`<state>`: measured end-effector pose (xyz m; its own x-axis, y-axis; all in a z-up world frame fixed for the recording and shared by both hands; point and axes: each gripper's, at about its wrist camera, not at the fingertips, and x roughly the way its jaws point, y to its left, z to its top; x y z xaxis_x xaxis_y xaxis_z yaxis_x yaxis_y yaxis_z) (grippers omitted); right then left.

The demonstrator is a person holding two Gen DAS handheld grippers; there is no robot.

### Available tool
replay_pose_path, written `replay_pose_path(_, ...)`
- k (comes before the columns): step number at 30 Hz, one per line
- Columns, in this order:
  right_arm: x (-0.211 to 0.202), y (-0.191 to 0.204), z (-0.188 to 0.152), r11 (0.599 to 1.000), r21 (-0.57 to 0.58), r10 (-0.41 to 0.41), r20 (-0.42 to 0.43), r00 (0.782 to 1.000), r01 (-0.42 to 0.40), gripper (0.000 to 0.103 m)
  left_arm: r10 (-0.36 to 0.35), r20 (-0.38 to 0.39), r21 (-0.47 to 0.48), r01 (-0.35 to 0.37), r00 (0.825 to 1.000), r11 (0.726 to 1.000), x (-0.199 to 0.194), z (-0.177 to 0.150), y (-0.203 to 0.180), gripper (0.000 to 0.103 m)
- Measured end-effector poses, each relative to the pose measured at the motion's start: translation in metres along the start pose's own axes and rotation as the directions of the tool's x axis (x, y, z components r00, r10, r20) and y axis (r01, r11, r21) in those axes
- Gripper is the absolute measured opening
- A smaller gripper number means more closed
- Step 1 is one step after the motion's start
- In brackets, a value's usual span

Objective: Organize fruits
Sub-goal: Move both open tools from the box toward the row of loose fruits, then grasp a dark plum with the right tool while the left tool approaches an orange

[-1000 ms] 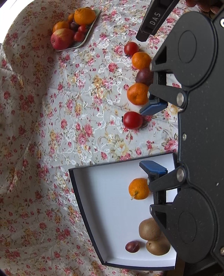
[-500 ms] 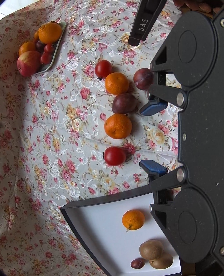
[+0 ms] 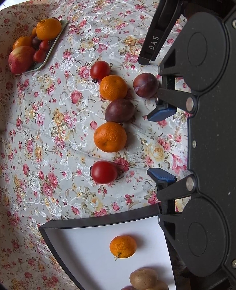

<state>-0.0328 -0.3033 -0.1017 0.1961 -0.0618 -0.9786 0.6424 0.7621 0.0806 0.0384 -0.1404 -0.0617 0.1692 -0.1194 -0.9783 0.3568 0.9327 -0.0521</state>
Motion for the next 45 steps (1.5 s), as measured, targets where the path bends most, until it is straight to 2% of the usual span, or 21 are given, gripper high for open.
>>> replay_pose_path(4,0.003,0.005,-0.001,1.0,-0.012,0.006,-0.008,1.0,-0.007,0.056,0.001,-0.006,-0.011,-0.001,1.0,1.0,0.002,0.001,0.002,0.061)
replay_pose_path(12,0.008,0.008,0.006,1.0,0.017,-0.009,-0.067,0.998,0.01,0.064,-0.005,0.002,-0.023,0.005,1.0,1.0,0.001,0.001,0.005,0.06)
replay_pose_path(16,0.016,0.015,0.013,1.0,-0.023,0.001,-0.115,0.993,-0.004,0.078,-0.004,0.007,-0.026,0.005,1.0,1.0,0.0,0.002,0.005,0.06)
replay_pose_path(21,0.022,0.026,0.014,0.996,-0.092,-0.018,-0.157,0.987,0.003,0.084,-0.012,0.022,-0.023,0.013,1.0,1.0,-0.004,0.002,0.006,0.06)
replay_pose_path(29,0.023,0.029,0.01,0.998,-0.06,-0.018,-0.154,0.988,0.009,0.084,-0.012,0.029,-0.047,0.013,1.0,0.999,-0.005,0.003,0.012,0.06)
replay_pose_path(38,0.027,0.021,0.025,0.998,-0.066,-0.002,-0.207,0.978,-0.012,0.084,-0.016,0.062,-0.023,0.018,0.998,1.0,-0.012,0.002,0.012,0.06)
replay_pose_path(41,0.026,0.021,0.026,0.998,-0.063,-0.011,-0.193,0.981,-0.001,0.08,-0.026,0.075,-0.025,0.028,0.997,0.999,-0.017,0.005,0.014,0.06)
replay_pose_path(44,0.02,0.017,0.028,0.999,-0.038,-0.01,-0.172,0.985,0.004,0.062,-0.042,0.098,-0.023,0.045,0.994,0.999,-0.024,0.007,0.017,0.06)
replay_pose_path(45,0.015,0.014,0.03,1.0,-0.026,-0.002,-0.162,0.987,-0.003,0.05,-0.041,0.111,-0.036,0.045,0.993,0.998,-0.027,0.007,0.02,0.06)
